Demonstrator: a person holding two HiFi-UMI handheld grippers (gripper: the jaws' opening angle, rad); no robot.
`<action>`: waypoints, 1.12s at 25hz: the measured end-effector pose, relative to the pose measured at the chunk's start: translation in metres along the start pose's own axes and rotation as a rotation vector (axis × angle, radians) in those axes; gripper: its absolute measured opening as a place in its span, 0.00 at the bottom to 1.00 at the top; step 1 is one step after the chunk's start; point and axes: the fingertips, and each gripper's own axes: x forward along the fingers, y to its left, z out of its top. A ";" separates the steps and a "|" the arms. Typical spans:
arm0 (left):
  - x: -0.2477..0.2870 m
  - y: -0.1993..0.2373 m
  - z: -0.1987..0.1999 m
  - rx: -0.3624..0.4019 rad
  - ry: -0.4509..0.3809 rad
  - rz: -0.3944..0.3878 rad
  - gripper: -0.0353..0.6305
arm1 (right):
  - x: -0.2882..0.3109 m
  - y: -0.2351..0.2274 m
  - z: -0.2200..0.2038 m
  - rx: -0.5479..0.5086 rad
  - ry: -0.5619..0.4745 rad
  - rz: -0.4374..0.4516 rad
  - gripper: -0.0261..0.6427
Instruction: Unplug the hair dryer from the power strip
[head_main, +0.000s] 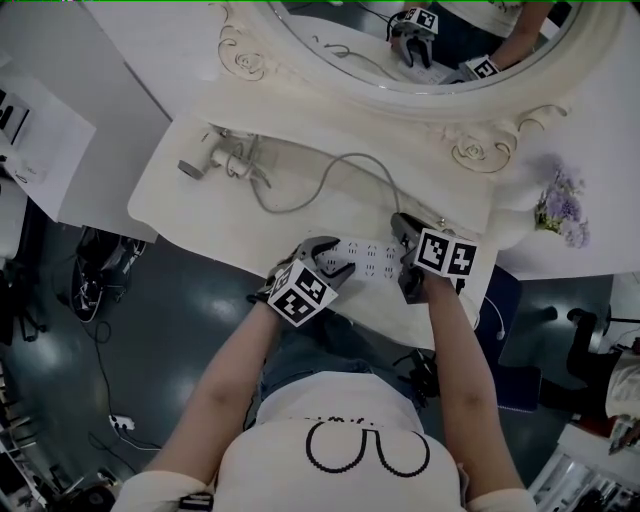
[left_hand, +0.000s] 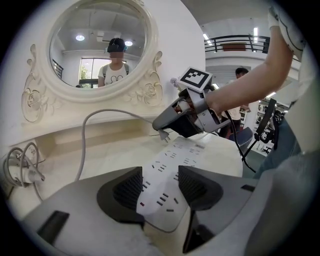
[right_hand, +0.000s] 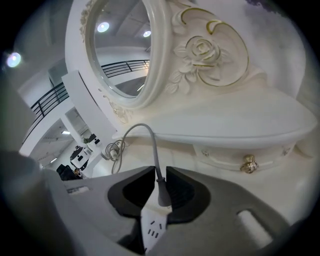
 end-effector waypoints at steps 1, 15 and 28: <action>0.000 0.000 0.000 -0.001 0.003 0.000 0.39 | 0.002 -0.001 0.000 0.003 0.007 -0.002 0.14; -0.015 0.007 0.019 -0.045 -0.029 0.023 0.39 | -0.068 0.016 0.056 -0.013 -0.214 0.008 0.41; -0.108 0.063 0.090 -0.137 -0.341 0.241 0.39 | -0.162 0.051 0.085 -0.222 -0.527 -0.103 0.40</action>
